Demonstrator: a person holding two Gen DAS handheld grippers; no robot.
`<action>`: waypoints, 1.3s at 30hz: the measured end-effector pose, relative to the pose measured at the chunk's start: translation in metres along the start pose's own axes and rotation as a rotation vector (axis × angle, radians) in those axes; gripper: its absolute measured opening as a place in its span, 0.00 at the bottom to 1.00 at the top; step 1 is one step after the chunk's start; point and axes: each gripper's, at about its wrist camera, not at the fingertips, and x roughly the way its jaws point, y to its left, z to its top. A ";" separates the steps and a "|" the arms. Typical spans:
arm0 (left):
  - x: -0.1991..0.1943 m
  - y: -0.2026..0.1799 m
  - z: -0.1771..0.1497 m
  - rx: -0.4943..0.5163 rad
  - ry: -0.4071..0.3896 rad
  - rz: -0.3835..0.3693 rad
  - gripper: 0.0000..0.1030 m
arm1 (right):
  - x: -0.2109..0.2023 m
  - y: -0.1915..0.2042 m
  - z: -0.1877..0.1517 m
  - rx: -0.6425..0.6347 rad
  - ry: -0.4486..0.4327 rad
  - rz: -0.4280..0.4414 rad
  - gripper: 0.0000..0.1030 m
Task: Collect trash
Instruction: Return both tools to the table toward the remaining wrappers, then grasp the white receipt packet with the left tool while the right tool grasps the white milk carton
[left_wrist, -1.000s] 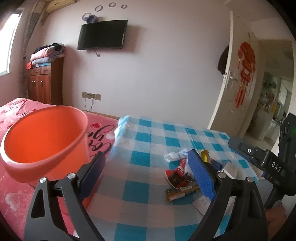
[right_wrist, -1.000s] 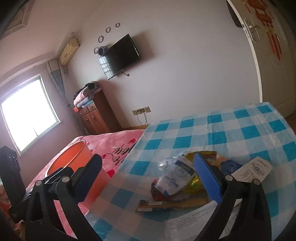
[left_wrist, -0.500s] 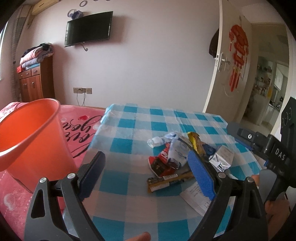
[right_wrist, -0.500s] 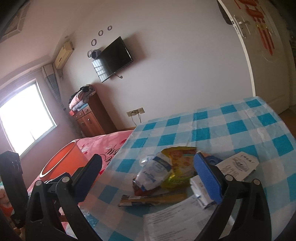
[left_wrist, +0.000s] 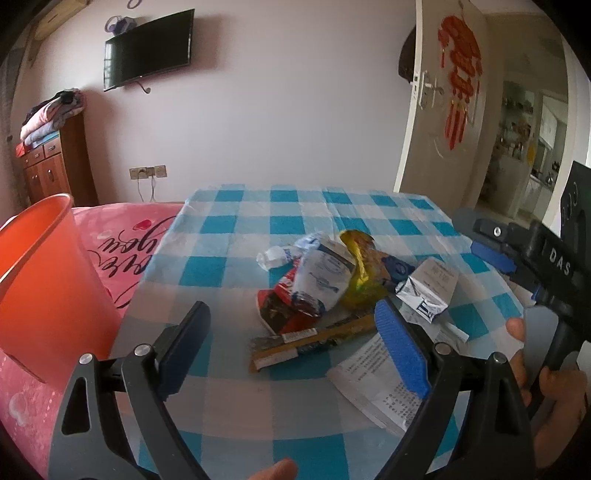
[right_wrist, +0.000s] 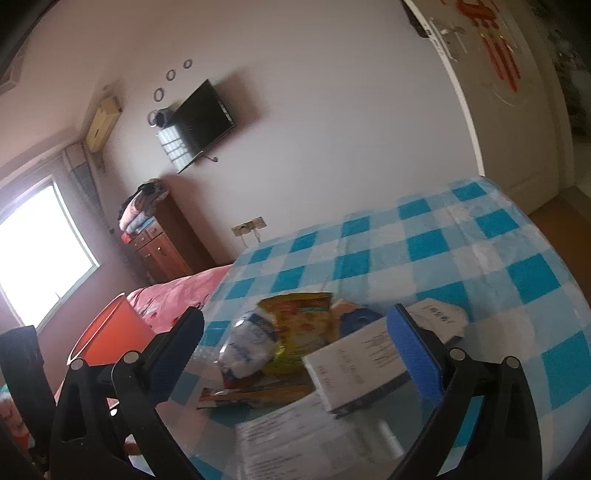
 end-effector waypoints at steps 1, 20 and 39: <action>0.003 -0.004 -0.001 0.005 0.011 -0.006 0.88 | 0.000 -0.005 0.001 0.010 0.004 -0.009 0.95; 0.055 -0.094 -0.025 0.399 0.281 -0.254 0.88 | 0.023 -0.096 -0.001 0.303 0.235 -0.056 0.95; 0.094 -0.100 -0.023 0.379 0.432 -0.377 0.88 | 0.047 -0.084 -0.002 0.268 0.312 0.041 0.95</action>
